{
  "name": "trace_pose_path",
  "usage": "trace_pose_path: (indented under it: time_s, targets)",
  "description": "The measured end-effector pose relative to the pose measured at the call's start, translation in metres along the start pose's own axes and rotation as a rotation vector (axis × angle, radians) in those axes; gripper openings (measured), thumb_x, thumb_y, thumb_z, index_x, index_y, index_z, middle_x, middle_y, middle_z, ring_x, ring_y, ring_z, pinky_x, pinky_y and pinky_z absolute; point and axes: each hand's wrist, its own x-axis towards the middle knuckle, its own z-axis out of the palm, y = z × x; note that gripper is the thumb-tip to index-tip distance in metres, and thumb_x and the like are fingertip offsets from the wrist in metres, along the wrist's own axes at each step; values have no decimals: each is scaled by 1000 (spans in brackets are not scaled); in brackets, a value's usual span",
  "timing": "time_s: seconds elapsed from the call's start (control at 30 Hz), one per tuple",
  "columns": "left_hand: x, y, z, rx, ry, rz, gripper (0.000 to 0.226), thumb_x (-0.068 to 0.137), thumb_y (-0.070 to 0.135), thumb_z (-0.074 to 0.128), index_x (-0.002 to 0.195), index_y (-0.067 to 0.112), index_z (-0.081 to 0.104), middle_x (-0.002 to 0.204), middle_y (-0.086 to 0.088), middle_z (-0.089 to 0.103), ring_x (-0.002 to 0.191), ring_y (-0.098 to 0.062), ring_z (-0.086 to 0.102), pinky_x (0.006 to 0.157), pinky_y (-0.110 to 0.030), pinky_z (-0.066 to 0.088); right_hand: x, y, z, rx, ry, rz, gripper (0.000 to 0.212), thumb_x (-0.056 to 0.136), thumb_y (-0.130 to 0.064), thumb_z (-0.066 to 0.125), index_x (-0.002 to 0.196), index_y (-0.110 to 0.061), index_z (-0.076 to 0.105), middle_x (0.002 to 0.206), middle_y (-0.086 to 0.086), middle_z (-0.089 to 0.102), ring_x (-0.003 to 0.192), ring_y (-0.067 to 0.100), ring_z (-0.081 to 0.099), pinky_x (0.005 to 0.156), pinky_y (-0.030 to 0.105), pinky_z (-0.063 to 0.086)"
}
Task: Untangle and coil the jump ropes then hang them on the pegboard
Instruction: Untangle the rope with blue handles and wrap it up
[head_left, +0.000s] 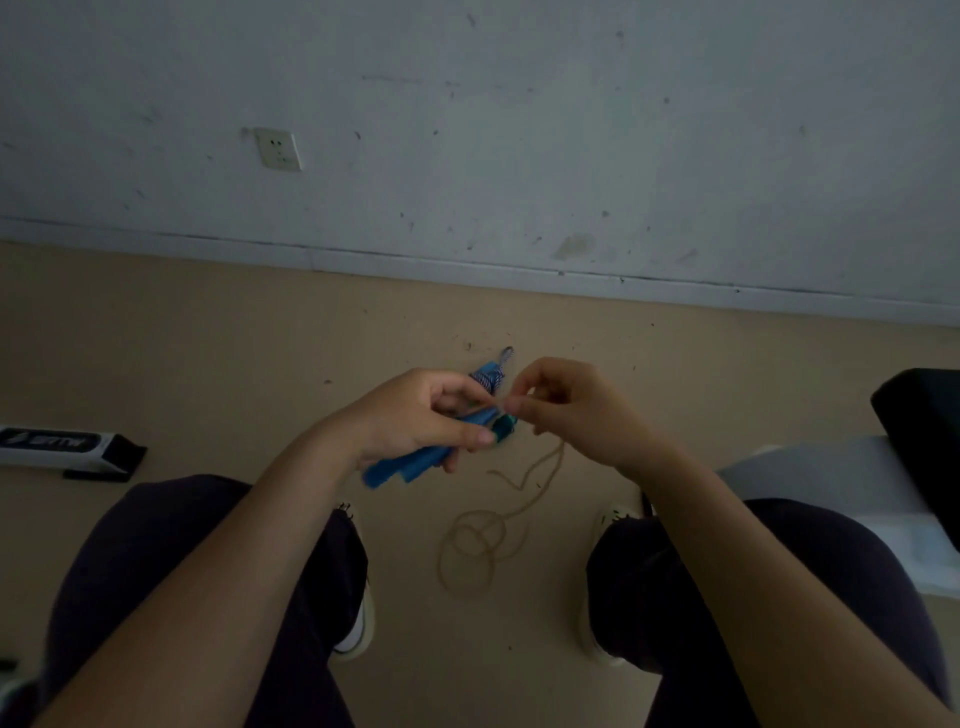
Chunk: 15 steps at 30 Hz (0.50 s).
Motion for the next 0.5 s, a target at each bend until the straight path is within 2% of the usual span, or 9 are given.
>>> trace_pose_path:
  time_s: [0.13, 0.2, 0.3, 0.37, 0.43, 0.5]
  targets:
    - [0, -1, -7, 45, 65, -54, 25, 80, 27, 83, 102, 24, 71, 71, 5, 72, 60, -9, 67, 57, -22, 51, 0, 1, -15, 33, 126, 27, 15, 86, -31, 73, 84, -16, 70, 60, 1, 52, 54, 11, 43, 57, 32, 39]
    - [0, -1, -8, 41, 64, -59, 24, 79, 28, 83, 99, 22, 72, 69, 5, 72, 60, -7, 66, 57, -23, 52, -2, 0, -15, 60, 118, 40, 14, 88, -29, 70, 85, -16, 70, 59, -1, 54, 54, 12, 47, 57, 32, 42]
    - [-2, -2, -9, 48, 59, -62, 26, 79, 27, 83, 102, 22, 72, 74, 4, 73, 63, -11, 68, 60, -26, 55, -2, 0, -13, 147, 94, 67, 16, 95, -18, 60, 91, -3, 64, 65, 4, 61, 55, 13, 56, 56, 25, 50]
    - [-3, -3, -10, 56, 70, -61, 26, 80, 26, 83, 103, 20, 72, 76, 2, 74, 63, -15, 69, 59, -28, 55, -1, 0, -13, 212, 99, 95, 18, 98, -14, 54, 95, 3, 59, 70, 7, 65, 58, 16, 60, 58, 26, 53]
    - [-3, -3, -10, 52, 79, -47, 24, 82, 26, 82, 102, 17, 72, 75, 1, 73, 61, -14, 67, 57, -27, 54, -1, -1, -15, 250, 89, 99, 17, 98, -14, 52, 98, 3, 58, 72, 8, 67, 59, 20, 60, 58, 30, 53]
    - [-2, -3, -7, 43, 74, -35, 22, 83, 27, 81, 101, 17, 73, 73, 2, 71, 57, -12, 62, 53, -27, 50, -2, -3, -13, 265, 48, 72, 14, 97, -16, 56, 100, -2, 59, 71, 9, 68, 56, 20, 58, 55, 28, 51]
